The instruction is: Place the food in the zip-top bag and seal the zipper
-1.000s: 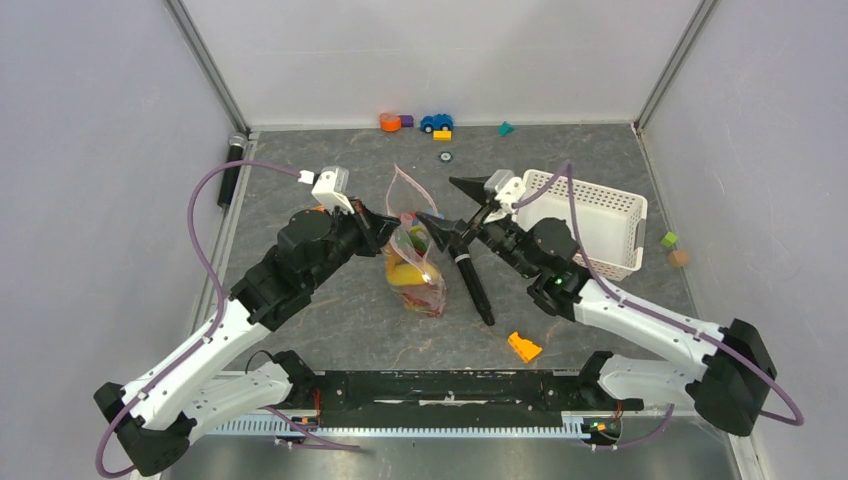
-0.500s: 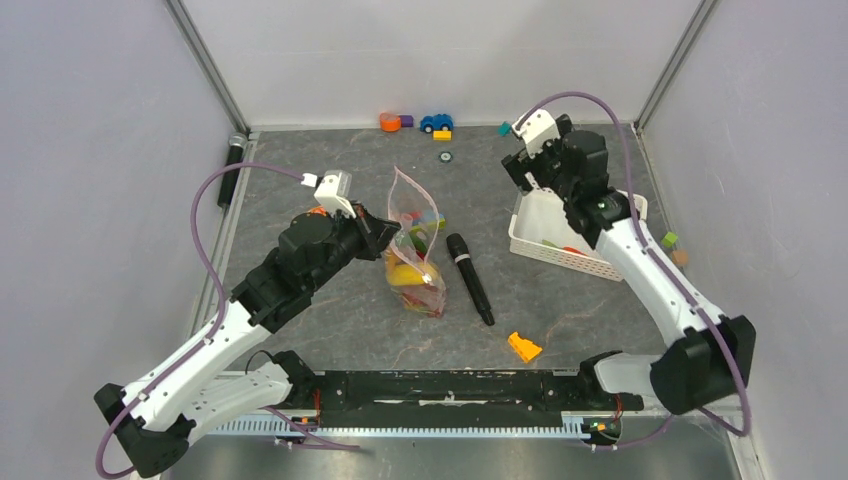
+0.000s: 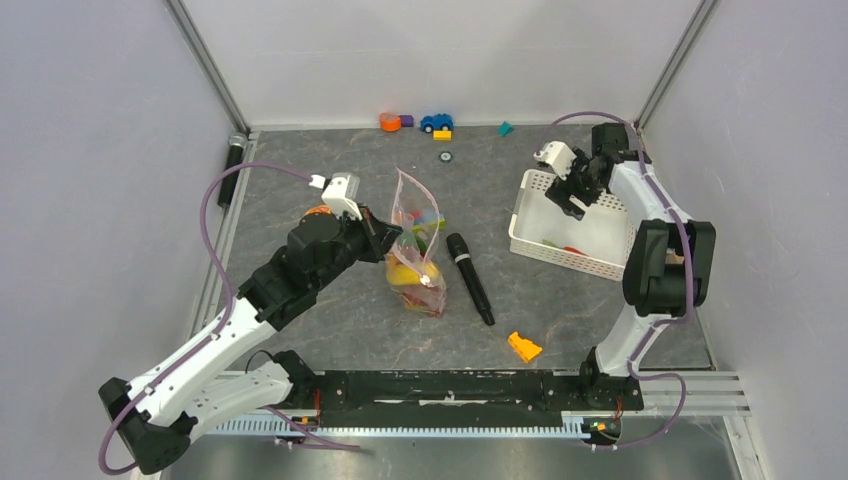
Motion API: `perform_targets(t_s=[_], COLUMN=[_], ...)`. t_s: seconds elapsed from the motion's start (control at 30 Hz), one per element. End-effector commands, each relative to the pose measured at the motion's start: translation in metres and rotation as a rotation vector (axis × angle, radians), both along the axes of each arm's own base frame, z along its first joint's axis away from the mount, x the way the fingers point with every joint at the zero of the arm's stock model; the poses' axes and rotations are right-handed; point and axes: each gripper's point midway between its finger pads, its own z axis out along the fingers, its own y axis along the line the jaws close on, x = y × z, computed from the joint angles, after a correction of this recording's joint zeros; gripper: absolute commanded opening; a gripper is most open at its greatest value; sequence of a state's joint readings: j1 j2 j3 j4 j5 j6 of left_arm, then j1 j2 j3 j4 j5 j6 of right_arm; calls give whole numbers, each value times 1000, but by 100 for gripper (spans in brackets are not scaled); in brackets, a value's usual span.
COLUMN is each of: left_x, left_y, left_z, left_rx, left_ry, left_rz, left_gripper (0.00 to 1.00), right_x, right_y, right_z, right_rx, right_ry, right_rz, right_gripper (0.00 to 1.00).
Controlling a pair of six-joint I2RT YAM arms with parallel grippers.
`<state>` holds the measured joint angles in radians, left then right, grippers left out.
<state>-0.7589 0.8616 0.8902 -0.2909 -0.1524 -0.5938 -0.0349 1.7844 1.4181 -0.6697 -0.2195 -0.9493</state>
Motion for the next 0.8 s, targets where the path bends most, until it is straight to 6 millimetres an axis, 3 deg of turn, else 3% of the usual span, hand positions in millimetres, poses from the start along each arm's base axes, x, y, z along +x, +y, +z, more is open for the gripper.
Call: perform_targets(t_s=[0.0, 0.17, 0.4, 0.77], left_x=[1, 2, 2, -1], left_y=[-3, -2, -1, 4], left_z=[-4, -5, -5, -6], left_rx=[45, 53, 59, 58], left_ry=[-20, -26, -32, -41], left_rz=[-33, -32, -32, -19], left_gripper=[2, 2, 2, 2], right_x=[-23, -39, -56, -62], right_y=[22, 25, 36, 42], right_z=[-14, -35, -50, -78], right_rx=[55, 59, 107, 106], right_ry=[128, 215, 274, 361], right_rz=[194, 264, 355, 346], right_gripper=[90, 89, 90, 90])
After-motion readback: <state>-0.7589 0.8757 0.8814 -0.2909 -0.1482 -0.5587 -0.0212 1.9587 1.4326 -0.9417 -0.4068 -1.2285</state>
